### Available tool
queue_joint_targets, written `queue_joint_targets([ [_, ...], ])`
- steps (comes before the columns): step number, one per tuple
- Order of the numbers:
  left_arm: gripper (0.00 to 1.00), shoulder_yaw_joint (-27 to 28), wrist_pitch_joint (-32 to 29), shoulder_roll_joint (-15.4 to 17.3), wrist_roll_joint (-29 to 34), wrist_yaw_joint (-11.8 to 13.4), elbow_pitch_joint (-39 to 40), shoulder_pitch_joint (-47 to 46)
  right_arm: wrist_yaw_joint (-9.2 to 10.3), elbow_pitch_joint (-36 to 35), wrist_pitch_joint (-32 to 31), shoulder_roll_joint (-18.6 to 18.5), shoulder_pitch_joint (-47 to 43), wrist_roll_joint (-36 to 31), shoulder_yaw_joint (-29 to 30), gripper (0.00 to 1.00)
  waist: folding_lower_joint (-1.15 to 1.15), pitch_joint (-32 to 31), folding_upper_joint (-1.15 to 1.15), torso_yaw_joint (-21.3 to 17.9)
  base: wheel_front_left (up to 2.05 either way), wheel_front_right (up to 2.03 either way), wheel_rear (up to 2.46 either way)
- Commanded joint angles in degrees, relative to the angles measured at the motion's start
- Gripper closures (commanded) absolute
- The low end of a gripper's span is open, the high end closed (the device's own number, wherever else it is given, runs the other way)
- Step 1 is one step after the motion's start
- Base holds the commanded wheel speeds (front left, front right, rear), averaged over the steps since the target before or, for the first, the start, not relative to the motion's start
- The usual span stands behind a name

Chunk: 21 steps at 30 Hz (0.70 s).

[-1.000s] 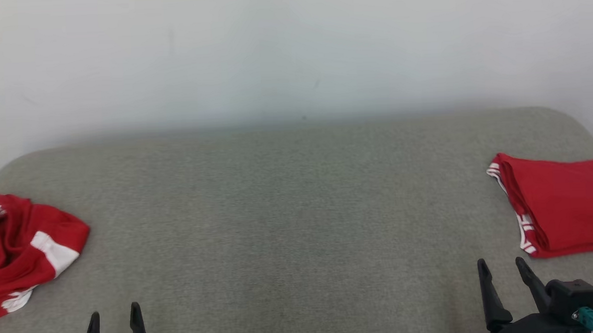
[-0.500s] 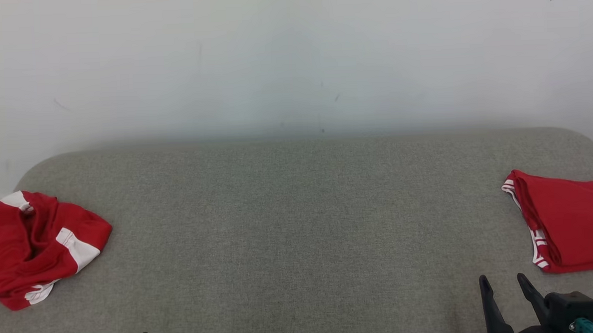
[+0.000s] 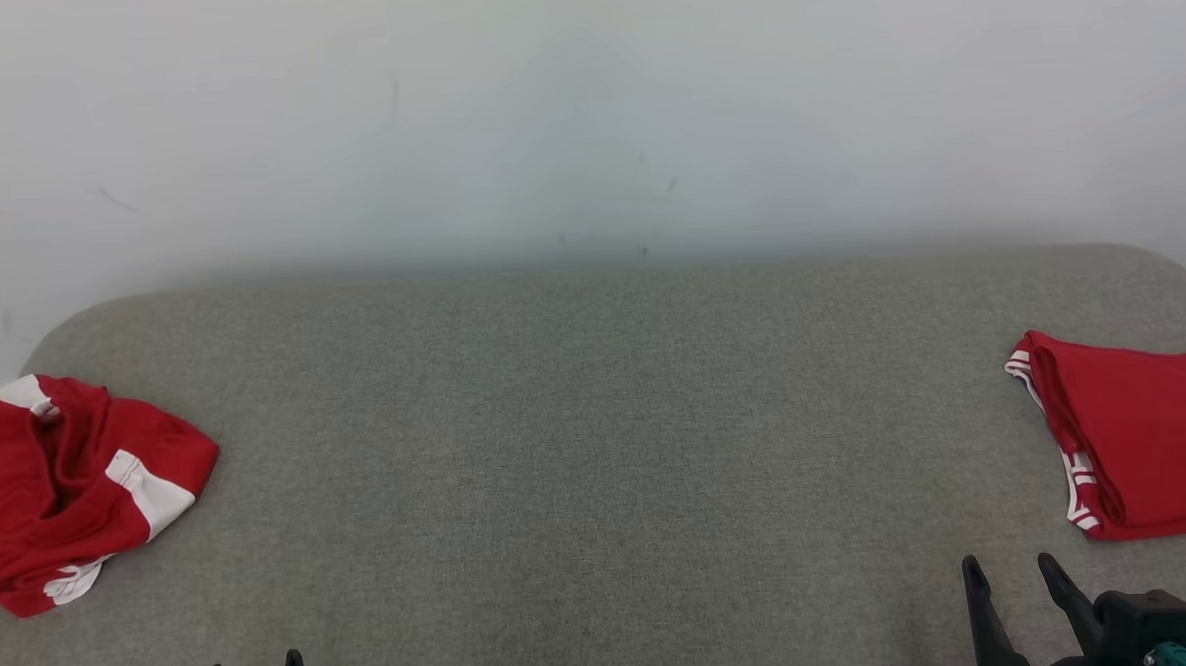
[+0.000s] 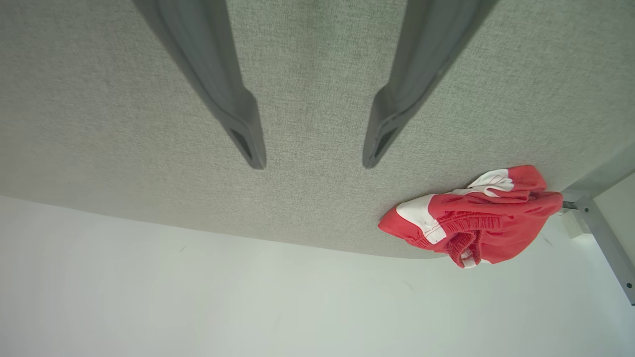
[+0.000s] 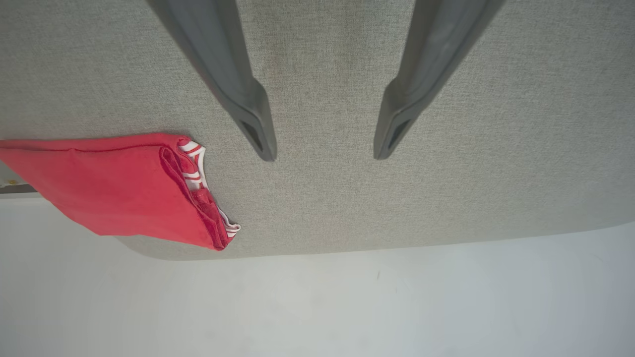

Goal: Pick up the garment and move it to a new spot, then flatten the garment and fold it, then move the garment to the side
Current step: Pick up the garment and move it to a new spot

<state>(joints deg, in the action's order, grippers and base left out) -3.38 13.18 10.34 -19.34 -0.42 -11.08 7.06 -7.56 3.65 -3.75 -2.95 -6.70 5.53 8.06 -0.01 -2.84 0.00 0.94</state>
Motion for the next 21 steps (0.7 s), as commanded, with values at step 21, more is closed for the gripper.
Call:
queue_joint_targets([
  [21, 0.00, -0.1, -1.3, 2.6, -0.1, 0.9, 2.6, 1.4, 0.11, 2.5, 2.1, 0.1, -1.0, 2.6, -1.1, 0.00, 0.01, 0.0, 0.00, 21.2, 0.00, 0.00, 0.00],
])
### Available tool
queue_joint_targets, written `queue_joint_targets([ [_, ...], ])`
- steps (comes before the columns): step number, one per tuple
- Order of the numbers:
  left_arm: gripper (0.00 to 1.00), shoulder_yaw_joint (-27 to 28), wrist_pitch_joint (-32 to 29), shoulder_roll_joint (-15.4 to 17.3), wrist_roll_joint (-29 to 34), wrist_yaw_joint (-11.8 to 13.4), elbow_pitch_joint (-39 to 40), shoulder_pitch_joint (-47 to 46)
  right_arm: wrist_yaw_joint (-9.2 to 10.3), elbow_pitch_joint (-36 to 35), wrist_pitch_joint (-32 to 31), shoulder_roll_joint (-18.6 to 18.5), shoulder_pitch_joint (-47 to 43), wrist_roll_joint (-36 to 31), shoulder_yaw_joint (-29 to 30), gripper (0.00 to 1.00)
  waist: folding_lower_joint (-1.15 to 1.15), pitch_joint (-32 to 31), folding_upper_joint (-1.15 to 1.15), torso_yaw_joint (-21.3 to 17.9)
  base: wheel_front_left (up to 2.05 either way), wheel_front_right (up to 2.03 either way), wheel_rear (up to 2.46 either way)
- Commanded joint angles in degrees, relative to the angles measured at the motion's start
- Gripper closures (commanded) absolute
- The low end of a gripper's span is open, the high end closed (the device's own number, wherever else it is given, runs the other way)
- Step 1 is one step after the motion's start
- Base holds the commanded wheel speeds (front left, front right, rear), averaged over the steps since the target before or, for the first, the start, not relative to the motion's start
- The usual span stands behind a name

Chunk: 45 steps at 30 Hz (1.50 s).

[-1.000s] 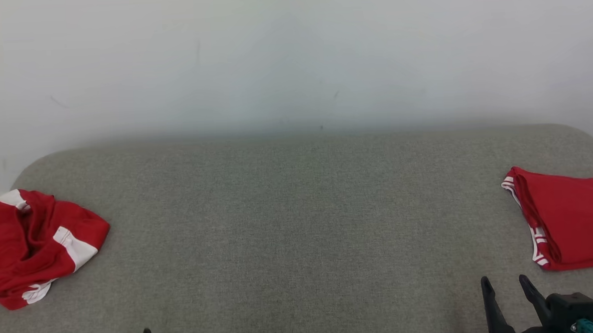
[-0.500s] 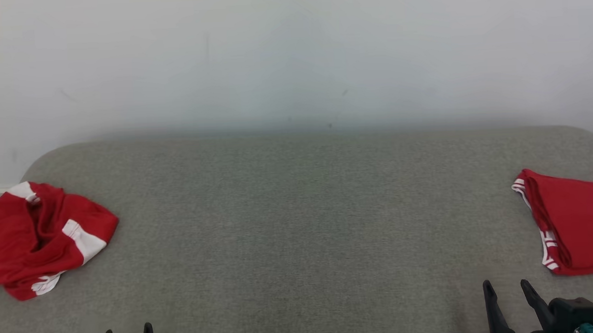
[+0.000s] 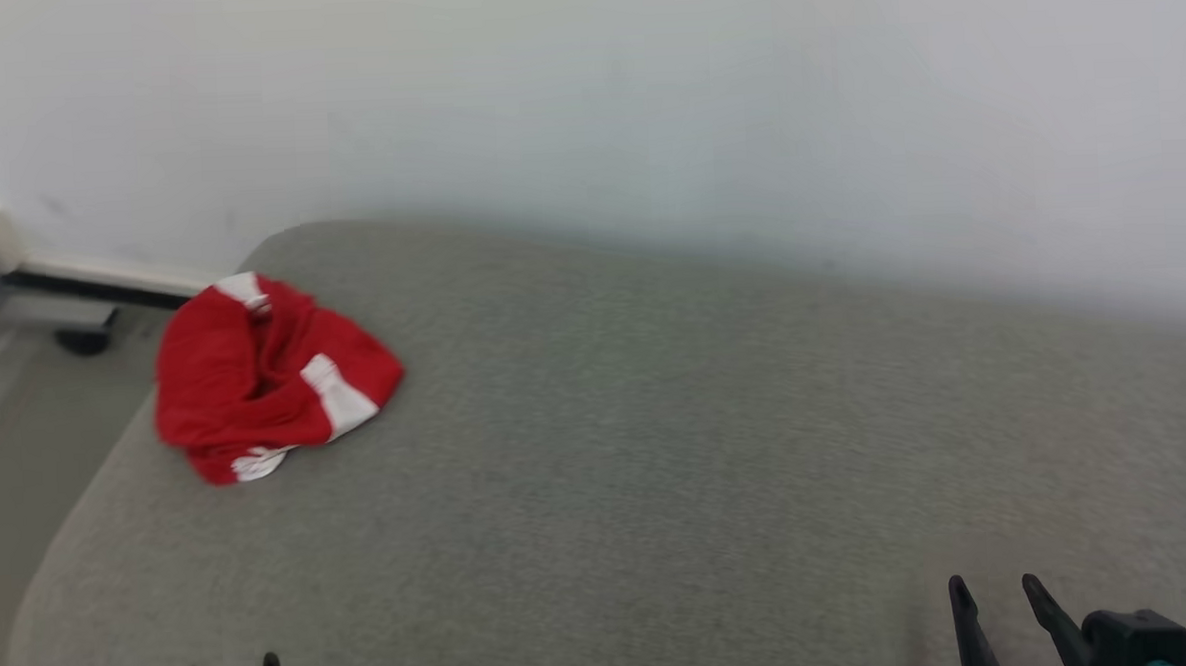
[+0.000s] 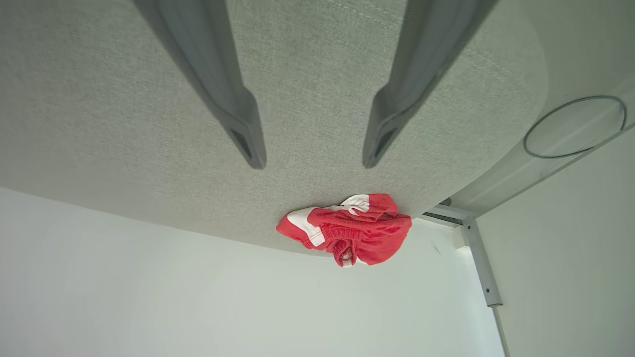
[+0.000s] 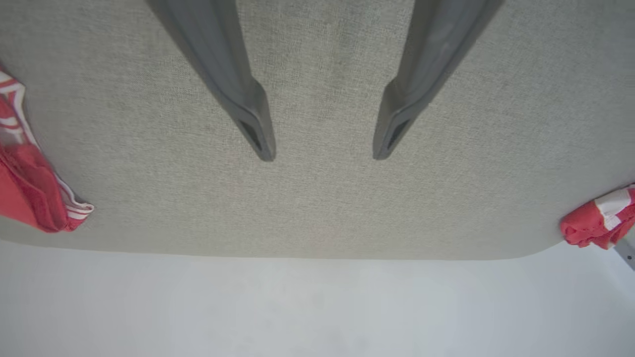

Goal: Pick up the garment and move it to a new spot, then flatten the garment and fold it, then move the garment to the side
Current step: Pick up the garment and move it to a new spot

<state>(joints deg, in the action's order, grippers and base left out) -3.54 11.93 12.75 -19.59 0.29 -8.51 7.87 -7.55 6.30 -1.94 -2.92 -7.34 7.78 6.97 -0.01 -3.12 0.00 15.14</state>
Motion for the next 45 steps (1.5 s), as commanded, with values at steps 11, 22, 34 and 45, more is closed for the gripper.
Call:
queue_joint_targets([
  [11, 0.00, 3.2, 1.2, 0.1, -1.5, 2.7, 2.9, 4.1, 0.11, 2.7, 0.3, 0.1, 4.8, -1.0, -4.9, 0.00, 0.01, 2.9, 0.00, 15.0, 0.00, 0.00, 0.00],
  [22, 0.00, 3.7, 2.5, -1.1, -1.7, 3.7, 4.9, 5.7, 0.10, 6.6, 1.2, 0.0, 8.9, -1.4, -8.2, 0.00, 0.01, 3.4, 0.00, 15.2, 0.00, 0.00, 0.00],
  [34, 0.00, -2.2, -2.6, -0.6, -1.4, -1.4, -3.1, -11.2, 0.10, 3.8, -0.1, -0.1, 6.1, -2.9, -6.3, 0.00, 0.01, 6.0, 0.00, 15.0, 0.00, 0.00, 0.00],
  [45, 0.00, -1.0, -9.8, -3.3, -8.0, -3.9, -31.7, -45.2, 0.10, -13.5, -10.5, -5.6, 9.4, -6.0, -10.9, 0.00, 0.01, 23.2, 0.00, 4.8, 0.00, 0.00, 0.00],
])
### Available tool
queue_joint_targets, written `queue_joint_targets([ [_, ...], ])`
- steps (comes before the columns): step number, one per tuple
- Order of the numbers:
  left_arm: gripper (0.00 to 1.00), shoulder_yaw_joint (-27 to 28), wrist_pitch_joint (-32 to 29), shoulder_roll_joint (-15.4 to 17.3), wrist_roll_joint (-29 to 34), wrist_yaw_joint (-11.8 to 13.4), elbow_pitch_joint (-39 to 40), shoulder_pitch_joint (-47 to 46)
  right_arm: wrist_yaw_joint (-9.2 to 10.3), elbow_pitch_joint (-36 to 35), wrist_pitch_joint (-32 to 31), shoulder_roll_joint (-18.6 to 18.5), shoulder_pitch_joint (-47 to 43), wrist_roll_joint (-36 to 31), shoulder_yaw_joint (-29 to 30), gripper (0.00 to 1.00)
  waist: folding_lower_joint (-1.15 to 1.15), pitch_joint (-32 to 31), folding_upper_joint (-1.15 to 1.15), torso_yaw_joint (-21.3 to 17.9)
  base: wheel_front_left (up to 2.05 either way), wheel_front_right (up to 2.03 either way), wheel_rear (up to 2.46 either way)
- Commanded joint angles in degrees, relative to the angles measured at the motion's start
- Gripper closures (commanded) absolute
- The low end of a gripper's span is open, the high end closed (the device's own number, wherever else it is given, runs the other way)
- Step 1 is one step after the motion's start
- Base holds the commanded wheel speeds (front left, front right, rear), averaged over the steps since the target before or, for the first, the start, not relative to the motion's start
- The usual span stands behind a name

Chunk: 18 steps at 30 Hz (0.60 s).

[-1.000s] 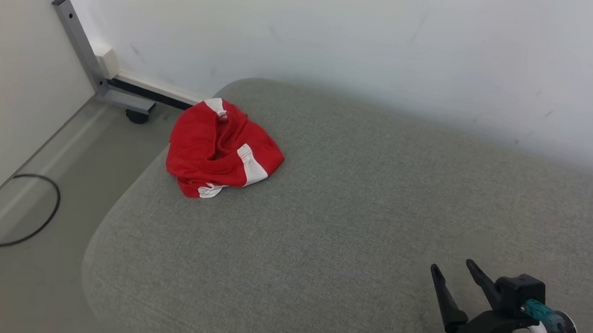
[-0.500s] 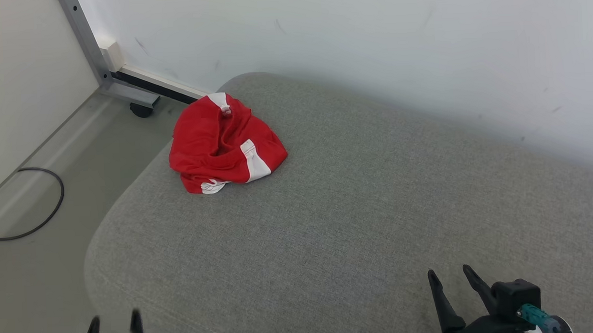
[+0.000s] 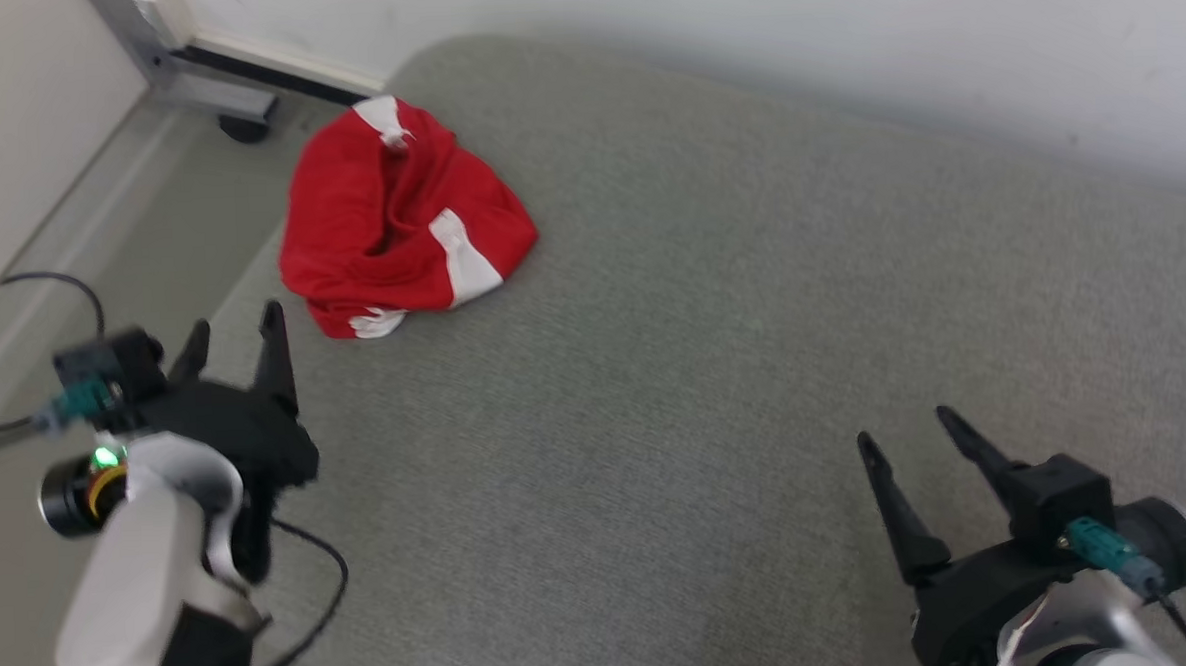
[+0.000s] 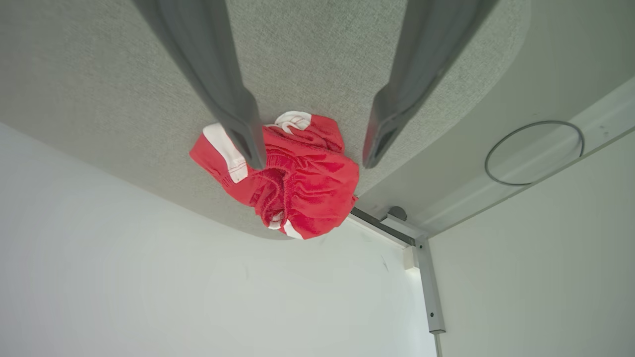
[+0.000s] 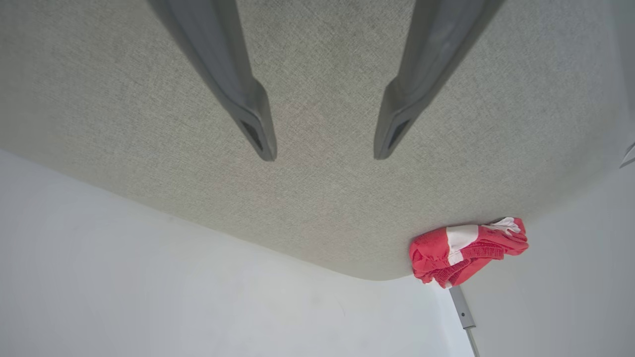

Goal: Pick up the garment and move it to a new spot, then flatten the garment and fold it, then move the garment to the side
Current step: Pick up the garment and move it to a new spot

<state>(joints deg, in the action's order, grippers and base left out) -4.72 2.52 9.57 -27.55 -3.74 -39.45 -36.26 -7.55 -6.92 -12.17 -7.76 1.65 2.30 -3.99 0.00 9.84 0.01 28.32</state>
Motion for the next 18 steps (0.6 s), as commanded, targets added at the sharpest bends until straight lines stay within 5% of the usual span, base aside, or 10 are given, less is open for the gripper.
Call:
queue_joint_targets([
  [1, 0.00, 0.7, -1.8, -0.2, -1.1, 0.2, -2.9, -3.7, 0.10, -2.2, -1.4, -1.4, 0.7, -0.5, -0.3, 0.00, 0.00, 11.8, -0.01, -9.3, 0.00, 0.00, 0.00],
  [7, 0.00, 2.3, -7.0, 1.6, -3.8, -0.4, -12.9, -15.4, 0.10, -12.5, -6.7, -5.6, 0.3, -1.2, 0.9, 0.00, 0.00, 19.7, -0.01, -13.1, 0.00, 0.00, 0.00],
  [18, 0.00, 2.4, -10.0, 4.1, -4.8, -0.3, -22.5, -23.8, 0.10, -20.3, -8.9, -5.1, -2.2, -1.3, 3.2, 0.00, 0.00, 25.4, -0.01, -15.4, 0.00, 0.00, 0.00],
])
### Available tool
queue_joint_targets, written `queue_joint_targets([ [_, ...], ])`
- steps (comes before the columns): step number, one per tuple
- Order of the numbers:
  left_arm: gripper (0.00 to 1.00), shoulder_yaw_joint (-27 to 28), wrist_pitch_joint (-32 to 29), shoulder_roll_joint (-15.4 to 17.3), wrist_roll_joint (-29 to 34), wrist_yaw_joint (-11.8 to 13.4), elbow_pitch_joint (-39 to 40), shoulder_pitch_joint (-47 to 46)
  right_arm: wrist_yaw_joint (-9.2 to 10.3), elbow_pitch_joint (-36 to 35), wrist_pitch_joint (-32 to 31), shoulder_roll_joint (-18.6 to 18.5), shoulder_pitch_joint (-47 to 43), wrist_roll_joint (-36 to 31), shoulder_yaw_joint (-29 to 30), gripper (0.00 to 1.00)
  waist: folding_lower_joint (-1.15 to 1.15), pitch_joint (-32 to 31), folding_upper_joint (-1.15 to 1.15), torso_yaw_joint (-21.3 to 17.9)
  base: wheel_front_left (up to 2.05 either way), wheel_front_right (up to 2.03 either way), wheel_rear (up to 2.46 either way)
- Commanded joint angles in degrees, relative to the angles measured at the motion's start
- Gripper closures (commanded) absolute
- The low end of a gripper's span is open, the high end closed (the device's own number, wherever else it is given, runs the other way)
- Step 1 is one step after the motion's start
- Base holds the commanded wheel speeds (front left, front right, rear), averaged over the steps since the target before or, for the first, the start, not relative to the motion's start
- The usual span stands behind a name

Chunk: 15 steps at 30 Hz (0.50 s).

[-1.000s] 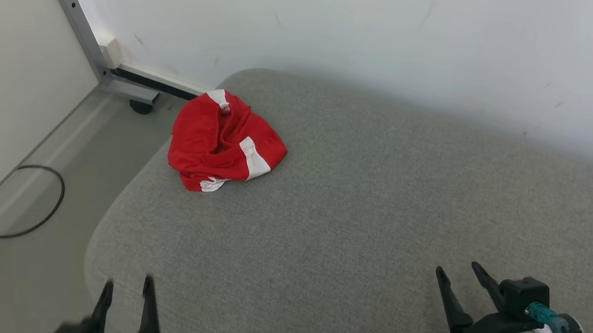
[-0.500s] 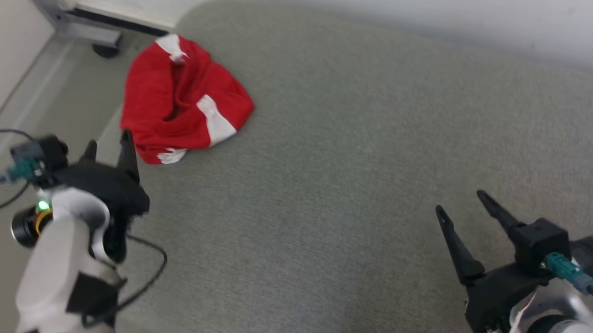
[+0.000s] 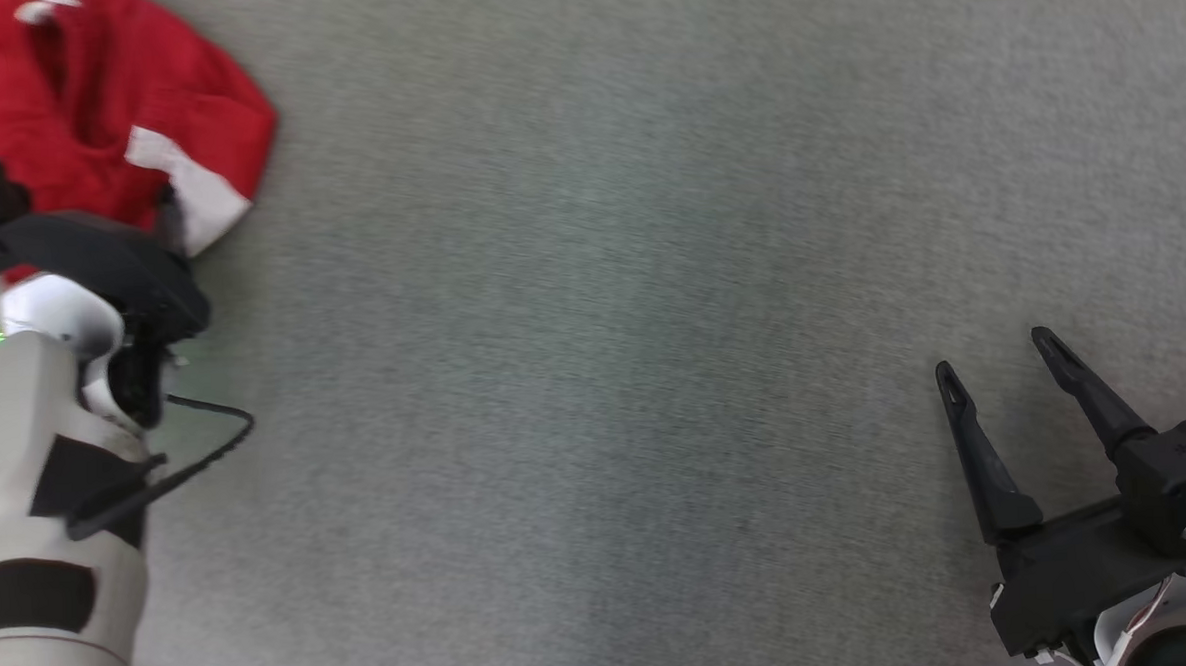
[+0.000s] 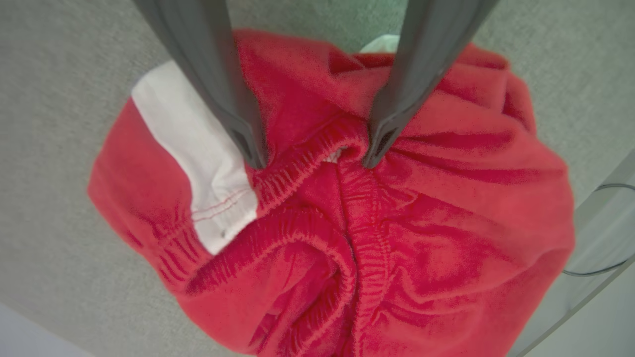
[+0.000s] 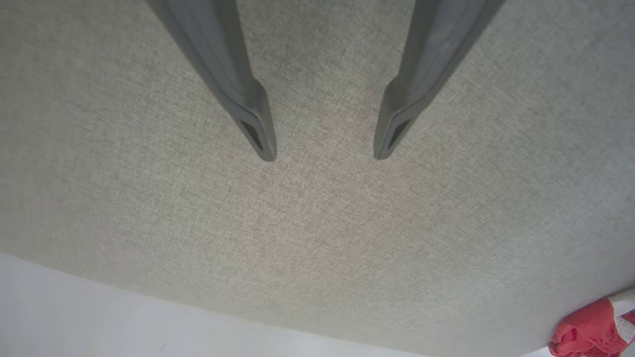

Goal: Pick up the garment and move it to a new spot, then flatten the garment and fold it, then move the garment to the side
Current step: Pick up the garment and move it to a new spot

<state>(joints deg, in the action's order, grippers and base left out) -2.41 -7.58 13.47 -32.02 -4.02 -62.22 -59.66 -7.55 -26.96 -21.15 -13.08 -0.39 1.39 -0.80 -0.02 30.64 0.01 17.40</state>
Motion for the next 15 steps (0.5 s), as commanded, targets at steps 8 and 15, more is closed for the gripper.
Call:
queue_joint_targets([
  [8, 1.00, 0.1, 0.8, 1.3, -0.3, 1.6, -4.1, -1.7, 0.10, 1.7, 1.5, 1.3, 1.2, 0.6, -1.3, 0.00, 0.02, 2.4, -0.01, -5.7, 0.00, 0.00, 0.00],
  [15, 1.00, -1.5, 4.1, 5.9, 1.8, -0.1, -2.6, -3.5, 0.10, 6.2, 4.7, 3.1, 3.3, 1.8, -2.8, 0.00, 0.02, -3.5, -0.01, -6.9, 0.00, 0.00, 0.00],
])
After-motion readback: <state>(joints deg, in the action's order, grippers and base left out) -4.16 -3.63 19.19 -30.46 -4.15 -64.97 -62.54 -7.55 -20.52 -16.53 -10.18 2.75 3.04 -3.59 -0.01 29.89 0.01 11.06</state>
